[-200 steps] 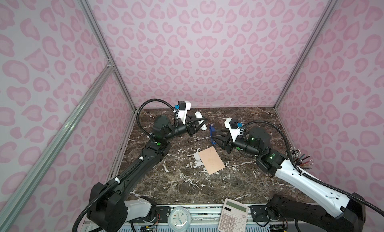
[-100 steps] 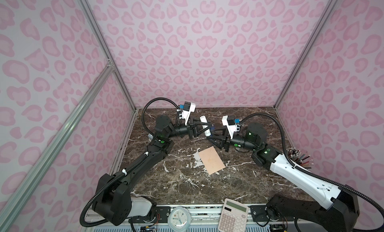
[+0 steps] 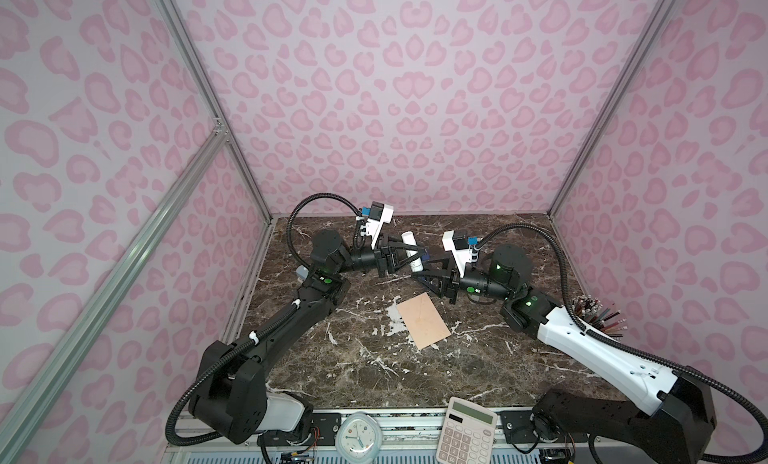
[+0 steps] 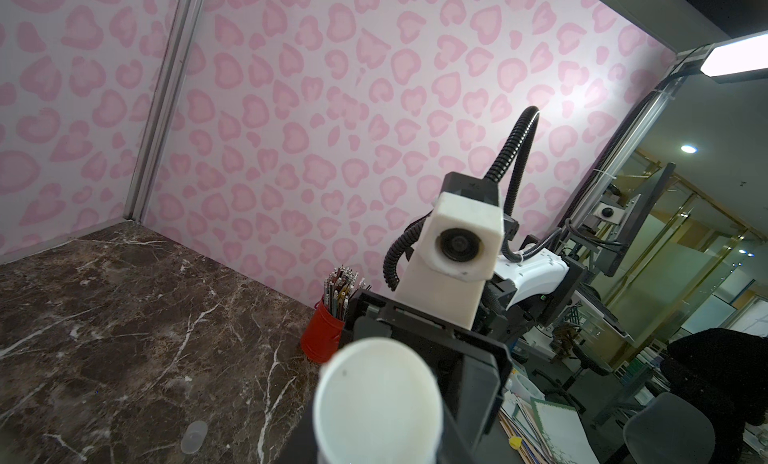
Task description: Place the letter into the envelope and seal it
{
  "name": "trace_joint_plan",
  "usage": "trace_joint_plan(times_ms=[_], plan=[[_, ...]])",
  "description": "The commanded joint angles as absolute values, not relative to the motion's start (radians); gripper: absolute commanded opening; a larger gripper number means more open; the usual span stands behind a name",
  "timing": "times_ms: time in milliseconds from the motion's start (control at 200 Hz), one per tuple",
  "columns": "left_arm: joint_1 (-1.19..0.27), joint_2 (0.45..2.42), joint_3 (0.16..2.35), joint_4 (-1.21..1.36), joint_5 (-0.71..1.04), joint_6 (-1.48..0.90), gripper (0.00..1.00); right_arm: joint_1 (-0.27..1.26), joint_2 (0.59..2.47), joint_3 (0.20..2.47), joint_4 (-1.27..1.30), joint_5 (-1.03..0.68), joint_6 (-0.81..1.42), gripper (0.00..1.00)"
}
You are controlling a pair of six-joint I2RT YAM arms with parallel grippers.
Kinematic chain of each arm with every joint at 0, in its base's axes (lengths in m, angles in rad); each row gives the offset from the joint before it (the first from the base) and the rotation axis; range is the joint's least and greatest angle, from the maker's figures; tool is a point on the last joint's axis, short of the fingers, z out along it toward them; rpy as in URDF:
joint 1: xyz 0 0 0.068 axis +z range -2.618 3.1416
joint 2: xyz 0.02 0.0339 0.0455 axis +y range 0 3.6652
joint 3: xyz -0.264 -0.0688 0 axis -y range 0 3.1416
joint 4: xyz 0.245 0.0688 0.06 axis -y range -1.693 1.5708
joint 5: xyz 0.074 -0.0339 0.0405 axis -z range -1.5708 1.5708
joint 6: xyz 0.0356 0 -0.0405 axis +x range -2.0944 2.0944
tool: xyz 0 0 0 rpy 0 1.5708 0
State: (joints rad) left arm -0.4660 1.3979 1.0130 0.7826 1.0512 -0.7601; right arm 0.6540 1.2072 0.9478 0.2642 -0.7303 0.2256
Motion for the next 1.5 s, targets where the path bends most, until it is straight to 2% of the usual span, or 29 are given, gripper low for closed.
trace_joint_plan(times_ms=[0, 350, 640, 1060, 1495], plan=[[-0.465, 1.402, 1.022, 0.837, 1.069, -0.766, 0.04, 0.652, 1.218, 0.957, 0.3, -0.737, 0.233, 0.36], [-0.465, 1.397, 1.027, 0.772, 1.056, -0.71, 0.04, 0.648, 1.23, 0.968, 0.296, -0.72, 0.253, 0.23], [-0.474, 1.36, 1.062, 0.528, 0.932, -0.493, 0.04, 0.662, 1.23, 0.984, 0.277, -0.629, 0.263, 0.16], [-0.517, 1.3, 1.02, 0.39, 0.573, -0.361, 0.04, 0.853, 1.212, 1.003, 0.22, -0.165, 0.088, 0.15], [-0.537, 1.281, 0.987, 0.406, 0.402, -0.372, 0.04, 1.022, 1.241, 0.995, 0.251, 0.217, 0.02, 0.15]])
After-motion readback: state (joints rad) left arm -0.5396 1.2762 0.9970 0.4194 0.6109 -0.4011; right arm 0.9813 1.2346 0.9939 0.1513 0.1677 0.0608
